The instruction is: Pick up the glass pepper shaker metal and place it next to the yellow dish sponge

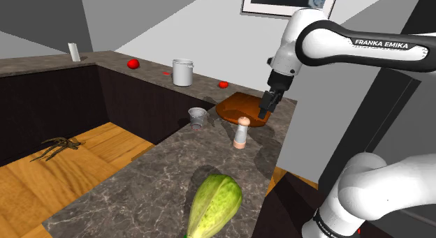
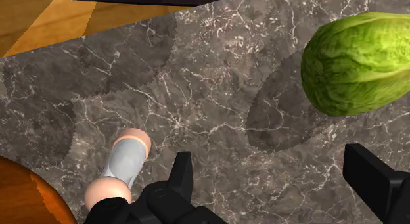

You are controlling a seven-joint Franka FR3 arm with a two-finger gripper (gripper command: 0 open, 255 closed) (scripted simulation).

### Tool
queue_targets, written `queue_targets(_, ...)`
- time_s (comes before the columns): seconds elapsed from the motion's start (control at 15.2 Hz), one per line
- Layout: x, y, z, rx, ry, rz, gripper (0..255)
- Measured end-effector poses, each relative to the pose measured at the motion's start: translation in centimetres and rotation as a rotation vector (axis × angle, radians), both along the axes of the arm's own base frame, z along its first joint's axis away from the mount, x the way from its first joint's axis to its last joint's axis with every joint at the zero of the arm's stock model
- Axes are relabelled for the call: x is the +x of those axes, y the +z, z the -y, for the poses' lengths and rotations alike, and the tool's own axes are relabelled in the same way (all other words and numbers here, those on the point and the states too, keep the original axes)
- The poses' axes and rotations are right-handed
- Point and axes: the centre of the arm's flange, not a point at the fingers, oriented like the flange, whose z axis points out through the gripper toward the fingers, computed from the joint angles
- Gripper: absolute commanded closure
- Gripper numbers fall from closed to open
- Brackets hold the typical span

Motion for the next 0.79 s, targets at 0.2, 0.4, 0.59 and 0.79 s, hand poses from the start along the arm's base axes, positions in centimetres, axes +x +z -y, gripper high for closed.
queue_targets(0.2,0.7,-0.9,1.0,-0.003,0.008,0.004,0)
queue_targets(0.4,2.5,-2.7,3.0,-0.01,0.025,0.013,0)
queue_targets(0.59,4.5,-4.6,5.7,-0.017,0.045,0.024,0)
queue_targets(0.79,6.9,-6.9,8.4,-0.025,0.065,0.034,0)
